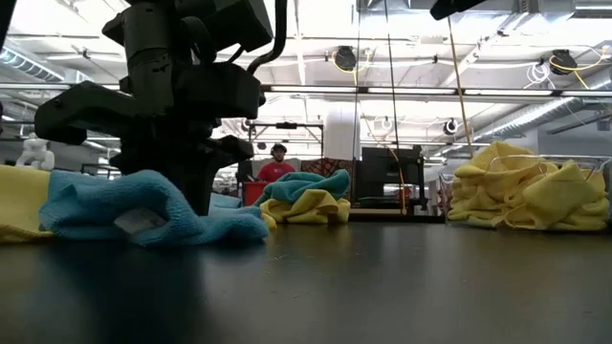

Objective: Sort microfiber towel by color & place in baskets
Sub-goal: Put the blue towel into the bottom transparent bin

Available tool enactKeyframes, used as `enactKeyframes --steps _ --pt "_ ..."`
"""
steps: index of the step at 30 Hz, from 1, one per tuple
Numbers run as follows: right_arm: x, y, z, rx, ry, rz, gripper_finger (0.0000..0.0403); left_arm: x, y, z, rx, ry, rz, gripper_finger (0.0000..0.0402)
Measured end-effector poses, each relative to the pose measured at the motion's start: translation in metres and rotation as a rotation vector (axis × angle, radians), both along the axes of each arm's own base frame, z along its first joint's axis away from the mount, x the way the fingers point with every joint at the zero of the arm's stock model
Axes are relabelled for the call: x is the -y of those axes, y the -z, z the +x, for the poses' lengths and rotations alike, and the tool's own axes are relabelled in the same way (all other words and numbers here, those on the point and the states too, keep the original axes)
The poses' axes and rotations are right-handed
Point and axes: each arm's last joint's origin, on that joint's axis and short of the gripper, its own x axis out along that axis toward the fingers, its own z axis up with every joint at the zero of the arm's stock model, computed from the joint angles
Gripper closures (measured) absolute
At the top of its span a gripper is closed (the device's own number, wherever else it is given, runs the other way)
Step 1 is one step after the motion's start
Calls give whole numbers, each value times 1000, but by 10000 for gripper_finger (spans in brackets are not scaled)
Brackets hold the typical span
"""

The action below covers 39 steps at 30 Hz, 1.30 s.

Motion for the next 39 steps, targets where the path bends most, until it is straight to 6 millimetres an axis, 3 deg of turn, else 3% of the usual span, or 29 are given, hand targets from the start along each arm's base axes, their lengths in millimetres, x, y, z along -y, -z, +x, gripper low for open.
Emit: enactKeyframes --steps 5,11,23,30,35,39 --pt "0 0 0 0 0 1 239 1 -3 2 13 40 11 391" --pt "0 0 1 7 1 7 239 2 -14 7 24 64 31 389" --pt "8 -4 12 64 34 40 235 17 -66 19 40 132 241 396" --pt "13 -12 25 141 -10 12 183 26 -104 21 59 143 414 397" --pt "26 -15 36 173 11 -3 139 34 -129 17 75 148 531 398" --pt "37 -12 44 196 0 1 125 43 -147 14 118 169 593 398"
